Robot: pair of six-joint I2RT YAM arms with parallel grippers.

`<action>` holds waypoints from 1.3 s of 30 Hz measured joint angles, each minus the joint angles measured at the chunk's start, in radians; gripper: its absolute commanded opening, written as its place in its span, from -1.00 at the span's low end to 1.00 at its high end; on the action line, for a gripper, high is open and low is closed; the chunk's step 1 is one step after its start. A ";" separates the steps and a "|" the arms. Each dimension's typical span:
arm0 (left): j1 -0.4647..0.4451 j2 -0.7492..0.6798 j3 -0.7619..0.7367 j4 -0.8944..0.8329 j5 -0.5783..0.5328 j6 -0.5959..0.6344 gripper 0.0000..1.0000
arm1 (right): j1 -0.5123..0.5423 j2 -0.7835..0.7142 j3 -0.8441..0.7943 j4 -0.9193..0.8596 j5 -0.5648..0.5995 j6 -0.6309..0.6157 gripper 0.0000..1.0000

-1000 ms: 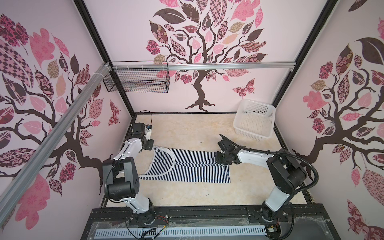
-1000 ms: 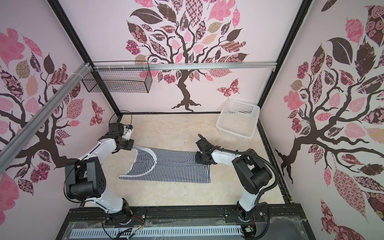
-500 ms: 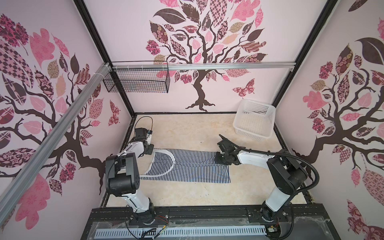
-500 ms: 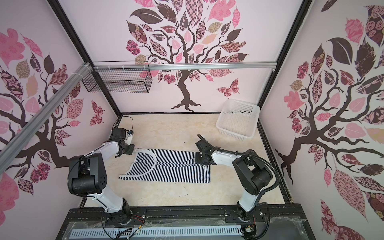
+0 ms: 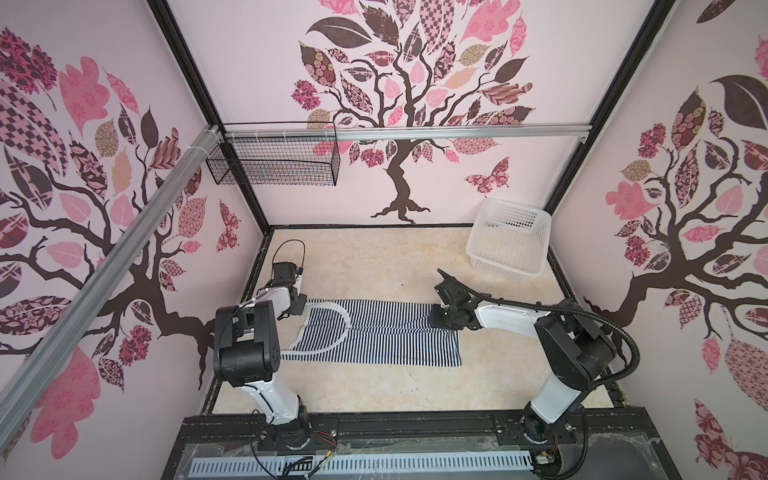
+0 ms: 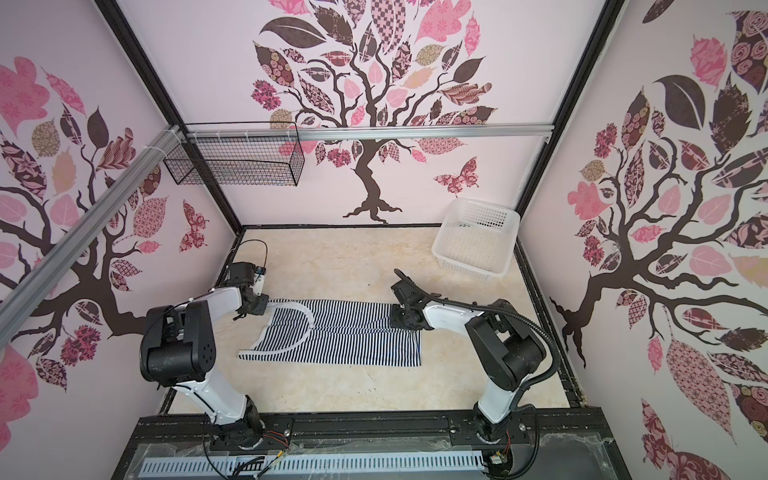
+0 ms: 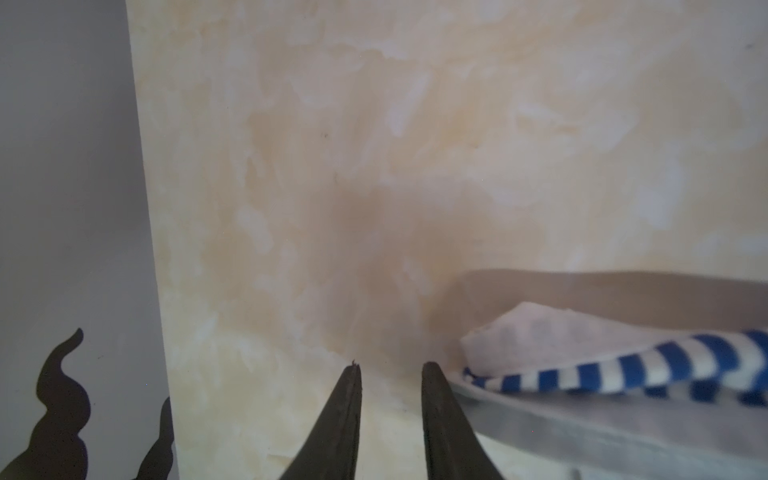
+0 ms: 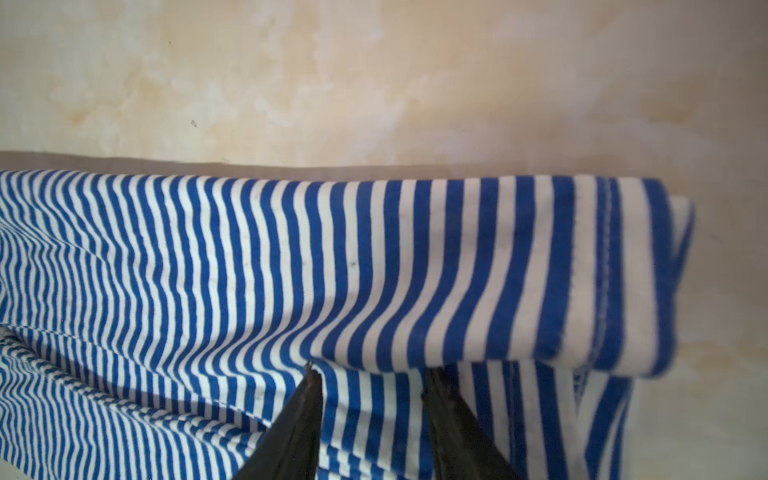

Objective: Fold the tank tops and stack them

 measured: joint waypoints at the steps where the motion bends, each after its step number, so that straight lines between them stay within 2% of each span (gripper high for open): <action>1: 0.000 0.005 -0.003 0.003 -0.008 -0.001 -0.30 | -0.003 -0.003 -0.002 -0.003 0.001 -0.003 -0.06; 7: 0.000 -0.014 -0.029 0.031 -0.033 -0.003 -0.19 | -0.013 -0.026 -0.018 -0.026 -0.004 -0.021 0.03; 10: 0.001 -0.080 -0.071 0.010 -0.023 -0.014 -0.17 | -0.013 -0.048 -0.037 -0.031 -0.016 -0.026 0.08; 15: -0.007 -0.263 -0.076 -0.060 0.069 -0.042 -0.15 | -0.013 -0.086 -0.056 -0.071 -0.039 -0.026 0.15; 18: -0.064 -0.312 -0.035 -0.100 0.145 -0.057 -0.14 | -0.013 -0.106 -0.056 -0.081 -0.050 -0.026 0.18; 24: -0.223 -0.205 0.069 -0.152 0.307 -0.084 -0.15 | -0.013 -0.128 -0.056 -0.089 -0.058 -0.026 0.19; 30: -0.235 -0.011 0.158 -0.194 0.382 -0.105 -0.16 | -0.013 -0.154 -0.056 -0.103 -0.059 -0.025 0.20; 39: -0.235 0.027 0.137 -0.233 0.359 -0.099 -0.17 | -0.013 -0.177 -0.057 -0.114 -0.056 -0.020 0.20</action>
